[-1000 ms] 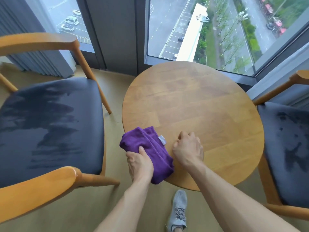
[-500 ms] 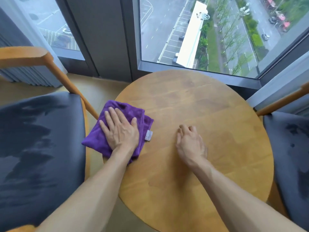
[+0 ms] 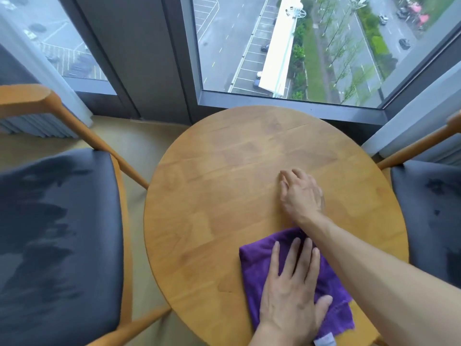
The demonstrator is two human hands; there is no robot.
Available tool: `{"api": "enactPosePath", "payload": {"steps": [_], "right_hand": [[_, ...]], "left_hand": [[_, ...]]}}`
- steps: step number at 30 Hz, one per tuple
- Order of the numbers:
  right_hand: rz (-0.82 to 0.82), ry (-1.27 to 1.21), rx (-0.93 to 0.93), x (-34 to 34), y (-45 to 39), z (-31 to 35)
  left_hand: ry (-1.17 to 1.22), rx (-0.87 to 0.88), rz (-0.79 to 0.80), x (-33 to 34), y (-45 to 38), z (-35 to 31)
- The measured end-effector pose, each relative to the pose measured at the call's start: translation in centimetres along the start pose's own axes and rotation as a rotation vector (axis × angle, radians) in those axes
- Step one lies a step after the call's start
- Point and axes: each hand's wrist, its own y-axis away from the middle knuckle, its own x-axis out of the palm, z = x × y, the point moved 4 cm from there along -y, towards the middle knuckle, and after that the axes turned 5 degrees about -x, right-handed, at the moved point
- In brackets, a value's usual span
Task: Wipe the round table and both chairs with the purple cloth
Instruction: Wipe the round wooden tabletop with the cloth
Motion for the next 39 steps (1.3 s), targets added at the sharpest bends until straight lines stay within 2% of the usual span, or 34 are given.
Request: {"api": "enactPosePath", "payload": {"steps": [6, 14, 17, 20, 25, 29, 32, 36, 38, 39], "right_hand": [[0.039, 0.125, 0.026, 1.8, 0.5, 3.4], [0.104, 0.151, -0.021, 3.3, 2.2, 4.9], [0.1, 0.122, -0.055, 3.6, 2.9, 4.5], [0.035, 0.032, -0.095, 3.1, 3.6, 4.3], [-0.013, -0.115, -0.195, 2.4, 6.1, 3.1], [-0.023, -0.128, -0.192, 2.0, 9.1, 0.5], [-0.028, -0.083, -0.211, 2.2, 11.7, -0.1], [-0.012, -0.069, -0.196, 2.8, 14.1, 0.0], [0.005, -0.072, -0.182, 2.7, 14.8, -0.2], [0.01, -0.073, -0.181, 2.6, 15.1, -0.4]], "left_hand": [[0.002, -0.09, -0.167, -1.4, 2.8, 7.9], [-0.081, -0.528, -0.178, -5.8, -1.1, 20.4], [-0.016, -0.704, -0.204, -5.9, -2.9, 20.7], [0.031, -0.791, -0.246, -5.4, -4.2, 16.8], [-0.07, -0.517, -0.131, -2.1, -3.2, 7.6], [-0.09, -0.33, -0.121, -1.2, 1.1, 5.5], [-0.154, -0.136, -0.123, -0.9, 5.3, 7.4], [-0.188, 0.103, -0.106, -2.3, 8.2, 13.0], [-0.197, 0.108, -0.091, -3.3, 8.1, 16.3], [-0.192, 0.051, -0.085, -3.8, 7.8, 17.8]]}}
